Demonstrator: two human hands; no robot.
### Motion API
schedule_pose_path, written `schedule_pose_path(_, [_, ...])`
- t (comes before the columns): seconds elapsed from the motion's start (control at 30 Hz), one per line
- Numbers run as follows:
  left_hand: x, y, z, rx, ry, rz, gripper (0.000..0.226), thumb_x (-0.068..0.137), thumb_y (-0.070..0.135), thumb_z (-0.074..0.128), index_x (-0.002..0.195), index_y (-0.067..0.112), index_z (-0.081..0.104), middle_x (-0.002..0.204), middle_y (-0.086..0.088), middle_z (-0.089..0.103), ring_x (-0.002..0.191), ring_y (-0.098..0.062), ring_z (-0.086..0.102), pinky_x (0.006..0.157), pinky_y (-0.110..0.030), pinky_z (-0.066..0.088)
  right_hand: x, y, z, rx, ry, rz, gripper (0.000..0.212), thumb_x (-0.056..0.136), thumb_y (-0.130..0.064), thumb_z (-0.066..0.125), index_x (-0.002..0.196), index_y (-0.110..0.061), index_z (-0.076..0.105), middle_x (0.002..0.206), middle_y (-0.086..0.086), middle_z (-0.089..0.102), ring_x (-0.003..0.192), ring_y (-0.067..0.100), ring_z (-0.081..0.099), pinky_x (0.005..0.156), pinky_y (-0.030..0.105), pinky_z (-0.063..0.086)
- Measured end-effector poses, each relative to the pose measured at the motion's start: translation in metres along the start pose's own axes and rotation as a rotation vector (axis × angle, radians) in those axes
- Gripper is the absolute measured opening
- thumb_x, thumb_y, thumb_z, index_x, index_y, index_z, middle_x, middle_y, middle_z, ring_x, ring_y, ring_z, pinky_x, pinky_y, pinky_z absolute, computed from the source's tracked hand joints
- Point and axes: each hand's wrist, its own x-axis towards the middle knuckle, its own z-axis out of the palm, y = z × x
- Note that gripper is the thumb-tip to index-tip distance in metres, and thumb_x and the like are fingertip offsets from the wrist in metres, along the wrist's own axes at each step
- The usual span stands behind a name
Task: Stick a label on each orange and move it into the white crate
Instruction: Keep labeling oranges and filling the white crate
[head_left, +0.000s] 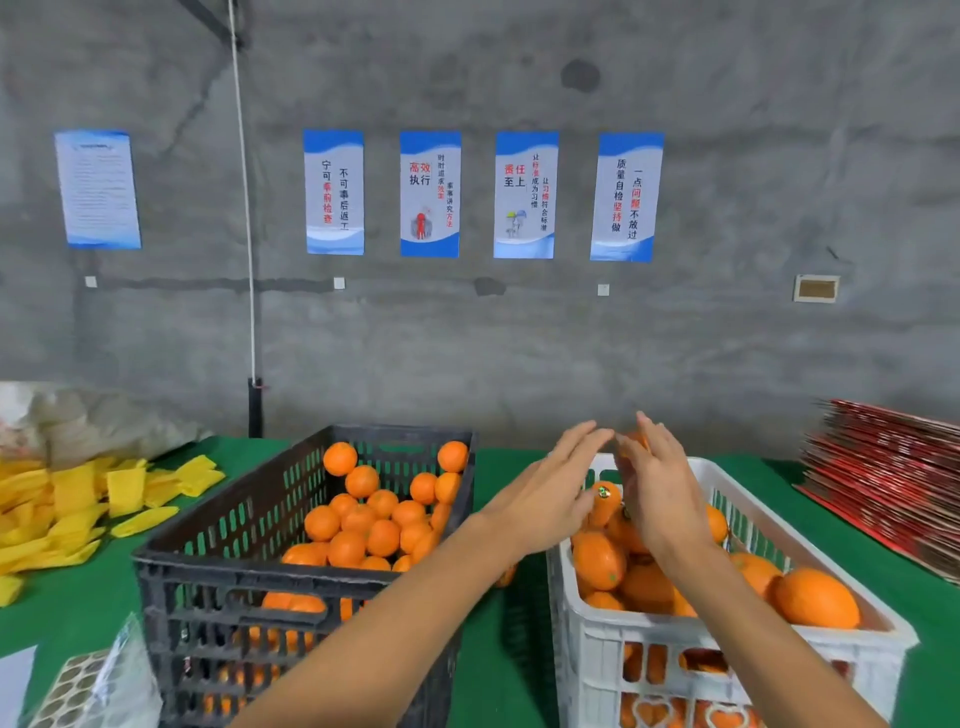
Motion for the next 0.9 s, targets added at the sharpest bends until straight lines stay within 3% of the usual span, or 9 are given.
schedule_pose_path(0.07, [-0.004, -0.025, -0.005, 0.092, 0.011, -0.028, 0.067, 0.105, 0.022, 0.055, 0.162, 0.025, 0.02, 0.169, 0.006, 0.01, 0.144, -0.025, 0.042, 0.112, -0.043, 0.045, 0.0, -0.003, 0.008, -0.004, 0.033, -0.034, 0.037, 0.1, -0.014, 0.065, 0.136, -0.008, 0.065, 0.157, 0.017, 0.044, 0.147, 0.04, 0.038, 0.116, 0.053, 0.04])
schedule_pose_path(0.17, [-0.021, -0.082, -0.023, 0.289, 0.008, -0.087, 0.064, 0.102, 0.021, 0.056, 0.159, 0.017, 0.027, 0.166, -0.003, 0.021, 0.148, -0.027, 0.034, 0.117, -0.042, 0.037, -0.002, -0.031, 0.025, 0.038, 0.097, -0.166, 0.029, 0.088, -0.013, 0.081, 0.116, -0.007, 0.077, 0.133, 0.017, 0.067, 0.125, 0.04, 0.062, 0.103, 0.052, 0.051])
schedule_pose_path(0.3, [-0.06, -0.157, -0.048, 0.498, -0.187, -0.316, 0.071, 0.095, 0.023, 0.065, 0.156, 0.014, 0.031, 0.158, -0.01, 0.035, 0.144, -0.034, 0.036, 0.11, -0.048, 0.039, -0.006, -0.089, 0.051, 0.146, 0.053, -0.271, 0.027, 0.08, -0.018, 0.089, 0.104, -0.009, 0.082, 0.113, 0.01, 0.077, 0.108, 0.032, 0.073, 0.096, 0.047, 0.057])
schedule_pose_path(0.4, [-0.088, -0.201, -0.067, 0.415, -0.443, -0.651, 0.09, 0.09, 0.04, 0.077, 0.161, 0.019, 0.026, 0.16, -0.013, 0.033, 0.145, -0.04, 0.034, 0.113, -0.053, 0.039, -0.001, -0.133, 0.071, 0.294, -0.129, -0.25, 0.024, 0.09, -0.023, 0.078, 0.113, -0.015, 0.079, 0.118, 0.006, 0.076, 0.114, 0.031, 0.068, 0.098, 0.043, 0.054])
schedule_pose_path(0.5, [-0.1, -0.229, -0.095, 0.302, -0.712, -0.99, 0.109, 0.081, 0.061, 0.078, 0.164, 0.022, 0.02, 0.17, -0.008, 0.022, 0.15, -0.039, 0.032, 0.11, -0.051, 0.042, 0.006, -0.174, 0.094, 0.287, -0.441, -0.257, 0.027, 0.097, -0.024, 0.066, 0.121, -0.028, 0.074, 0.128, 0.002, 0.071, 0.124, 0.029, 0.061, 0.103, 0.038, 0.046])
schedule_pose_path(0.6, [-0.103, -0.25, -0.116, 0.145, -0.82, -1.175, 0.113, 0.078, 0.06, 0.082, 0.165, 0.027, 0.017, 0.171, -0.008, 0.017, 0.151, -0.04, 0.029, 0.102, -0.056, 0.048, 0.012, -0.201, 0.114, 0.234, -0.694, -0.249, 0.034, 0.097, -0.019, 0.061, 0.126, -0.033, 0.071, 0.14, 0.003, 0.063, 0.131, 0.029, 0.057, 0.105, 0.037, 0.047])
schedule_pose_path(0.7, [-0.102, -0.273, -0.114, -0.014, -0.78, -1.223, 0.103, 0.081, 0.05, 0.085, 0.162, 0.03, 0.025, 0.169, -0.008, 0.023, 0.143, -0.036, 0.041, 0.101, -0.063, 0.051, 0.016, -0.213, 0.129, 0.11, -0.763, -0.278, 0.035, 0.096, -0.017, 0.056, 0.126, -0.033, 0.067, 0.139, 0.008, 0.061, 0.129, 0.033, 0.056, 0.102, 0.04, 0.049])
schedule_pose_path(0.8, [-0.094, -0.28, -0.092, 0.12, -0.861, -1.15, 0.09, 0.085, 0.046, 0.083, 0.157, 0.023, 0.034, 0.16, -0.012, 0.037, 0.132, -0.035, 0.055, 0.096, -0.061, 0.055, 0.018, -0.213, 0.137, 0.096, -0.72, -0.285, 0.033, 0.096, -0.018, 0.056, 0.124, -0.032, 0.069, 0.136, 0.007, 0.063, 0.126, 0.034, 0.057, 0.101, 0.041, 0.049])
schedule_pose_path(0.9, [-0.08, -0.286, -0.057, 0.177, -0.902, -1.036, 0.069, 0.087, 0.046, 0.08, 0.141, 0.018, 0.049, 0.133, -0.016, 0.058, 0.118, -0.035, 0.066, 0.091, -0.057, 0.06, 0.017, -0.211, 0.141, 0.12, -0.659, -0.298, 0.023, 0.098, -0.025, 0.057, 0.115, -0.031, 0.072, 0.126, 0.005, 0.067, 0.117, 0.034, 0.061, 0.094, 0.041, 0.052])
